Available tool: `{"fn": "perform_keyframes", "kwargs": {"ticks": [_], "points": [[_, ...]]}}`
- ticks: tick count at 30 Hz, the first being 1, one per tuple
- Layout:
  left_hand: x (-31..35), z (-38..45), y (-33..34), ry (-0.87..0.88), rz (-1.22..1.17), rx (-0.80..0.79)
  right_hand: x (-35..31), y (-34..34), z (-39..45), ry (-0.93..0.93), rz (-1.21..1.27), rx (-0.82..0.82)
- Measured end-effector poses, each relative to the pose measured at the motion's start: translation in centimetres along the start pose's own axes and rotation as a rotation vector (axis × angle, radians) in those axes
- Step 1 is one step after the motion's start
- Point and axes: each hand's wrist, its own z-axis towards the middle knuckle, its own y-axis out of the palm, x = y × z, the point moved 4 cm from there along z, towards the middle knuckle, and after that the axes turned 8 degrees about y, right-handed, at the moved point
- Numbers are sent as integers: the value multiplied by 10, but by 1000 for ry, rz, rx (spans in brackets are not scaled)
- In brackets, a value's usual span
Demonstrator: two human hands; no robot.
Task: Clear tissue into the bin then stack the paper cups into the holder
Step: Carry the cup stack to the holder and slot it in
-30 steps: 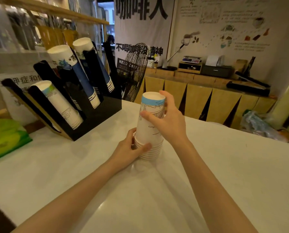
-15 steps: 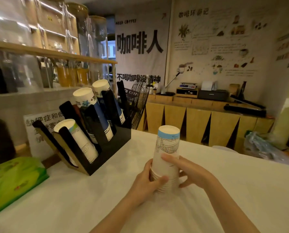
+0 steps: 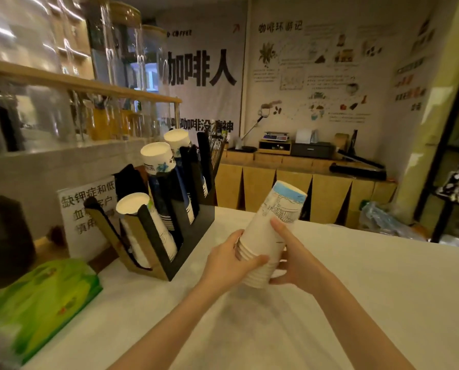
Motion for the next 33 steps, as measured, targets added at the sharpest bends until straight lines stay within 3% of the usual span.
{"fn": "perform_keyframes", "kwargs": {"ticks": [12, 16, 26, 33], "points": [[59, -6, -172, 498, 333, 303, -101, 136, -46, -614, 84, -139], [52, -8, -216, 478, 296, 378, -126, 178, -47, -698, 63, -193], [12, -16, -244, 367, 146, 287, -117, 229, -46, -854, -318, -169], [-2, -21, -249, 326, 190, 281, -109, 235, -33, -784, -327, -175]]}}
